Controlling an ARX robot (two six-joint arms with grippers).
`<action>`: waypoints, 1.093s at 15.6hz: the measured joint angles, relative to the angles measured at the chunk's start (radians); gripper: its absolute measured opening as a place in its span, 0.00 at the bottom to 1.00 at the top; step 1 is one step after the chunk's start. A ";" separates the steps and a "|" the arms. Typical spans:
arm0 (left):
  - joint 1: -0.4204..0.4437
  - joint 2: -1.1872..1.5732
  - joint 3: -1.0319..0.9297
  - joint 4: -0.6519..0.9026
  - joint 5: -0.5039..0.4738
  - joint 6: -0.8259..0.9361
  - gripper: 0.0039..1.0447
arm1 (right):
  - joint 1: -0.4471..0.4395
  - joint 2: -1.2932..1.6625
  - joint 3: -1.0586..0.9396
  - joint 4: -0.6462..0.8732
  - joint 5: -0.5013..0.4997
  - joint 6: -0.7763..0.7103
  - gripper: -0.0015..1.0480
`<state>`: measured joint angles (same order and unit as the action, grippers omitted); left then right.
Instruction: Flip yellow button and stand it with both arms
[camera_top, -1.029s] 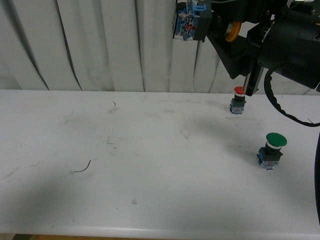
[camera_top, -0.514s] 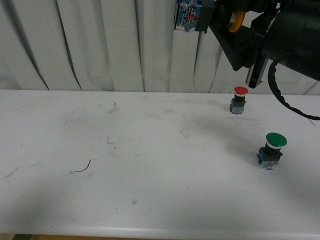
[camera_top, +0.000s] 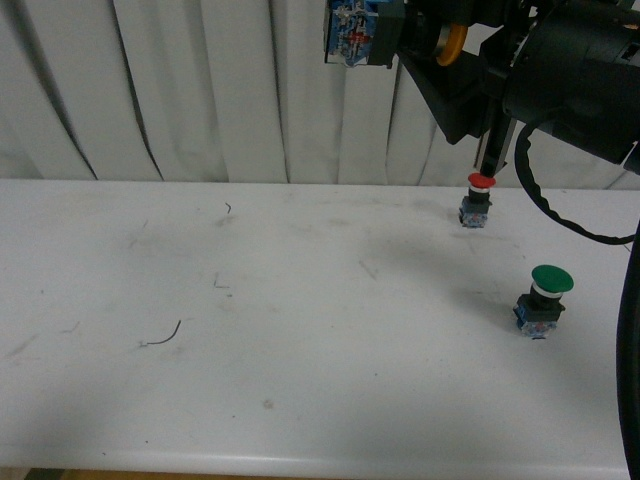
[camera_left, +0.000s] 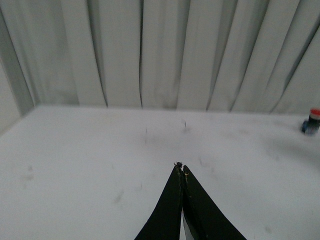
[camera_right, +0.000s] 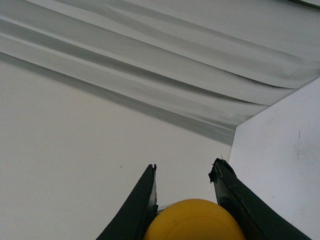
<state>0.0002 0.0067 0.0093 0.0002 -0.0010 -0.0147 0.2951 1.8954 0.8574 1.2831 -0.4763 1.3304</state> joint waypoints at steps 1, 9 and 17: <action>0.000 0.002 0.007 0.002 0.000 0.000 0.01 | 0.000 0.000 0.000 -0.002 0.000 -0.001 0.31; 0.000 0.002 0.000 -0.004 0.001 0.000 0.20 | -0.007 -0.008 -0.003 -0.003 -0.007 -0.105 0.31; 0.000 0.002 0.000 -0.004 0.000 0.000 0.94 | -0.116 -0.092 0.067 -0.437 0.412 -0.963 0.31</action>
<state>0.0002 0.0090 0.0093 -0.0040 -0.0006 -0.0147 0.1795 1.8038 0.9241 0.8459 -0.0647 0.3672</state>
